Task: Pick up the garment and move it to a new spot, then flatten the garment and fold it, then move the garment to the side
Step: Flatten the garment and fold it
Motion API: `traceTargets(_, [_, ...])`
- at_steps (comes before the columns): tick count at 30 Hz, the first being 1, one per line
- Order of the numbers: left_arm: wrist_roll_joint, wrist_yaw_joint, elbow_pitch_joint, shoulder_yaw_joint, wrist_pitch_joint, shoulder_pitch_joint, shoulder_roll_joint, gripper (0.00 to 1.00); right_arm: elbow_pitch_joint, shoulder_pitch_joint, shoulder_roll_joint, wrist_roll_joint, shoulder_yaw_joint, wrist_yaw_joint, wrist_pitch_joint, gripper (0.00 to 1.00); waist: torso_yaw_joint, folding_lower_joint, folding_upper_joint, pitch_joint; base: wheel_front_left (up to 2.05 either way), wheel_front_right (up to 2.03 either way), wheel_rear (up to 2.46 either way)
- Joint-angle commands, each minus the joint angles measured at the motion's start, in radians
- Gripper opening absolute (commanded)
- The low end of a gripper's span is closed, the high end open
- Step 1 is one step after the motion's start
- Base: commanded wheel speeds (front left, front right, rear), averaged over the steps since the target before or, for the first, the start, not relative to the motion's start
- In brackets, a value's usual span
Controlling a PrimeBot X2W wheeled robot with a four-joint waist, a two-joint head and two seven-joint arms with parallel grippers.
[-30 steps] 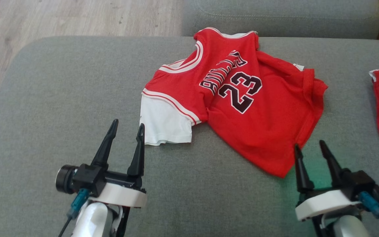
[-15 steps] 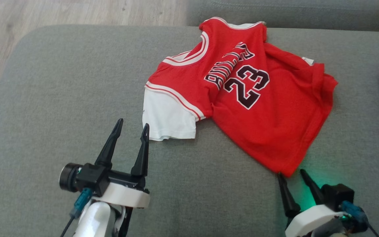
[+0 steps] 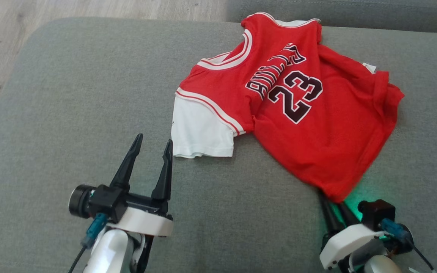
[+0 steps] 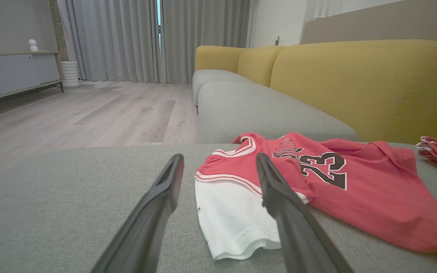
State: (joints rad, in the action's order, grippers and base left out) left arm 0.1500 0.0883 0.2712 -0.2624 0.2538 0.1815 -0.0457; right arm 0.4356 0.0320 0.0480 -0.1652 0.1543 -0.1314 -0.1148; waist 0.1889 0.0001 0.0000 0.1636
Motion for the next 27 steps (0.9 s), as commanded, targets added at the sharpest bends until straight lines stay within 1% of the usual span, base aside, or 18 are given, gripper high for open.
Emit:
traceTargets(1, [0.003,-0.004,-0.027,0.032,0.008,0.043,-0.005,1.0,-0.014,0.02,0.004,0.009,0.021,0.001,-0.012,0.0,-0.008,-0.0001,0.0,-0.002,0.0,0.0,0.0])
traceTargets(5, [-0.006,-0.005,-0.021,0.046,0.008,0.039,-0.005,1.0,-0.035,0.025,0.016,0.005,-0.018,0.001,-0.02,0.0,-0.032,-0.0001,0.0,-0.007,0.0,0.0,0.0])
traceTargets(12, [-0.019,0.003,0.01,0.045,0.008,0.047,-0.005,1.0,-0.079,0.023,0.063,0.014,-0.124,0.001,-0.001,0.0,-0.081,-0.0001,0.0,-0.007,0.0,0.0,0.0])
traceTargets(15, [-0.025,0.005,0.028,0.041,0.008,0.053,-0.005,1.0,-0.09,0.025,0.071,0.016,-0.145,0.001,0.005,0.0,-0.091,-0.0001,0.0,-0.004,0.0,0.0,0.0])
traceTargets(19, [-0.036,0.007,0.091,0.035,0.008,0.068,-0.005,1.0,-0.108,0.036,0.068,0.006,-0.199,0.001,0.013,0.0,-0.109,-0.0001,0.0,0.003,0.0,0.0,0.0])
traceTargets(23, [-0.045,-0.002,0.178,0.035,0.008,0.093,-0.007,1.0,-0.111,0.049,0.059,0.041,-0.254,0.001,0.02,0.0,-0.123,-0.0001,0.0,0.014,0.0,0.0,0.0])
traceTargets(27, [-0.046,-0.01,0.277,0.033,0.008,0.132,-0.008,1.0,-0.116,0.062,0.046,0.073,-0.271,0.001,0.02,0.0,-0.136,-0.0001,0.0,0.028,0.0,0.0,0.0])
